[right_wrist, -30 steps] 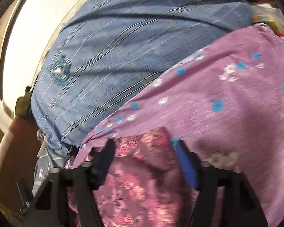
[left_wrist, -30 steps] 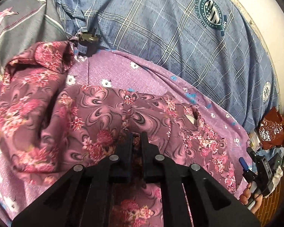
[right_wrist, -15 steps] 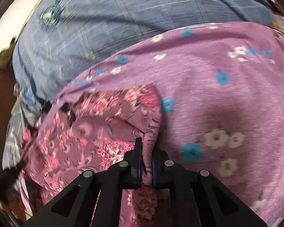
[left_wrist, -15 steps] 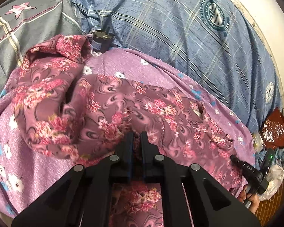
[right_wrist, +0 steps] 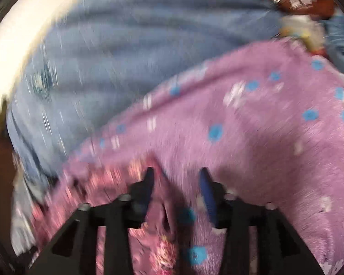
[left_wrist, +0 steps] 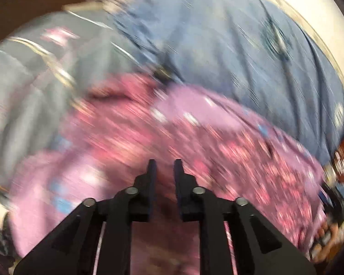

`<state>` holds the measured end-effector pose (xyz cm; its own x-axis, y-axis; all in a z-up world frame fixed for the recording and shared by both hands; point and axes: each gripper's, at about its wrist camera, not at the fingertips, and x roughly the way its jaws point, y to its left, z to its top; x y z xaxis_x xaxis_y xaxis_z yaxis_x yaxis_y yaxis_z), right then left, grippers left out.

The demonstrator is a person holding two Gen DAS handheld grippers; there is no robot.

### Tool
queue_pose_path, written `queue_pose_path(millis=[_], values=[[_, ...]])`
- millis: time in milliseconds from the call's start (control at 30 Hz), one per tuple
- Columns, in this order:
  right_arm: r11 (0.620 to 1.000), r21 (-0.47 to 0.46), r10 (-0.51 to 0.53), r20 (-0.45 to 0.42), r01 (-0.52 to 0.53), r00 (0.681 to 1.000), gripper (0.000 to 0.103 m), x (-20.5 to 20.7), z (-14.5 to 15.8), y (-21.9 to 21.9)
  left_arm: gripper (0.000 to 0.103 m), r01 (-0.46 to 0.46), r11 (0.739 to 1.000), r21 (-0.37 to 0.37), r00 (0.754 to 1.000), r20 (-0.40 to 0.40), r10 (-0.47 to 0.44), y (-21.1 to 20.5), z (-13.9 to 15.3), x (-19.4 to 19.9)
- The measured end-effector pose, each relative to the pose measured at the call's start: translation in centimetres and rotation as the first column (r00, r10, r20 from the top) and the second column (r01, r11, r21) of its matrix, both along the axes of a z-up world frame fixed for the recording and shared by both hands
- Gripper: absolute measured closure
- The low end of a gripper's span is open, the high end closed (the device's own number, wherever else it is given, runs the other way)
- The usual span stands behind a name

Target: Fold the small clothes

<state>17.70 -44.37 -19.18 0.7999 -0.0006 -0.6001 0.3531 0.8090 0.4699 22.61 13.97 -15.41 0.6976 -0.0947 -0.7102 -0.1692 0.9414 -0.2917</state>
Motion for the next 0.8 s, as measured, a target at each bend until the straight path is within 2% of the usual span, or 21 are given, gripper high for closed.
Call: queue_pose_path(millis=[67, 100, 167, 200, 267, 367, 433, 500, 567, 700, 733, 767, 800], values=[[0.999, -0.037, -0.002, 0.062, 0.004, 0.998, 0.052, -0.6, 1.0, 0.6, 0.072, -0.107, 0.994, 0.013, 0.994, 0.023, 0.107, 3.5, 1.1, 0.4], [0.999, -0.048, 0.012, 0.069, -0.009, 0.998, 0.052, -0.6, 1.1, 1.2, 0.070, -0.138, 0.990, 0.015, 0.990, 0.037, 0.138, 4.6, 1.5, 0.7], [0.998, -0.044, 0.052, 0.063, -0.049, 0.997, 0.052, -0.3, 1.0, 2.3, 0.056, -0.190, 0.981, 0.039, 0.981, 0.047, 0.188, 6.3, 2.3, 2.3], [0.997, -0.032, 0.076, 0.051, -0.074, 0.996, 0.052, 0.0, 0.7, 3.0, 0.053, -0.196, 0.979, 0.053, 0.980, 0.043, 0.194, 6.7, 2.7, 3.5], [0.994, -0.013, 0.113, 0.029, -0.113, 0.993, 0.052, 0.8, 0.1, 4.2, 0.033, -0.149, 0.986, 0.078, 0.989, 0.021, 0.147, 6.5, 2.9, 5.5], [0.989, -0.019, 0.146, 0.021, -0.146, 0.989, 0.052, 1.5, -0.2, 5.8, 0.022, -0.102, 0.969, 0.225, 0.994, -0.004, 0.105, 4.4, 2.4, 8.7], [0.987, -0.040, 0.159, 0.015, -0.158, 0.987, 0.052, 1.8, -0.2, 6.7, 0.019, -0.032, 0.940, 0.341, 0.998, -0.044, 0.050, 2.8, 0.9, 10.7], [0.983, -0.046, 0.176, 0.003, -0.176, 0.984, 0.052, 2.3, -0.5, 7.3, 0.019, 0.014, 0.906, 0.423, 0.995, -0.098, 0.030, 2.1, -1.0, 12.3], [0.982, -0.048, 0.182, -0.010, -0.182, 0.983, 0.052, 2.7, -0.9, 7.7, 0.019, 0.043, 0.885, 0.463, 0.991, -0.134, 0.023, 2.2, -2.4, 13.4], [0.980, -0.056, 0.187, -0.036, -0.189, 0.982, 0.052, 3.3, -1.5, 8.2, 0.019, 0.088, 0.871, 0.483, 0.986, -0.167, -0.007, 2.8, -4.2, 15.0], [0.980, -0.057, 0.187, -0.040, -0.189, 0.982, 0.052, 3.3, -1.7, 8.2, 0.024, 0.098, 0.872, 0.480, 0.986, -0.163, -0.020, 2.9, -4.5, 15.3], [0.981, -0.055, 0.187, -0.043, -0.189, 0.981, 0.052, 3.5, -1.8, 8.3, 0.042, 0.105, 0.875, 0.473, 0.986, -0.166, -0.028, 3.2, -4.7, 15.8], [0.981, -0.053, 0.186, -0.046, -0.189, 0.981, 0.052, 3.5, -1.8, 8.4, 0.055, 0.112, 0.881, 0.460, 0.983, -0.179, -0.031, 3.4, -5.0, 16.3]])
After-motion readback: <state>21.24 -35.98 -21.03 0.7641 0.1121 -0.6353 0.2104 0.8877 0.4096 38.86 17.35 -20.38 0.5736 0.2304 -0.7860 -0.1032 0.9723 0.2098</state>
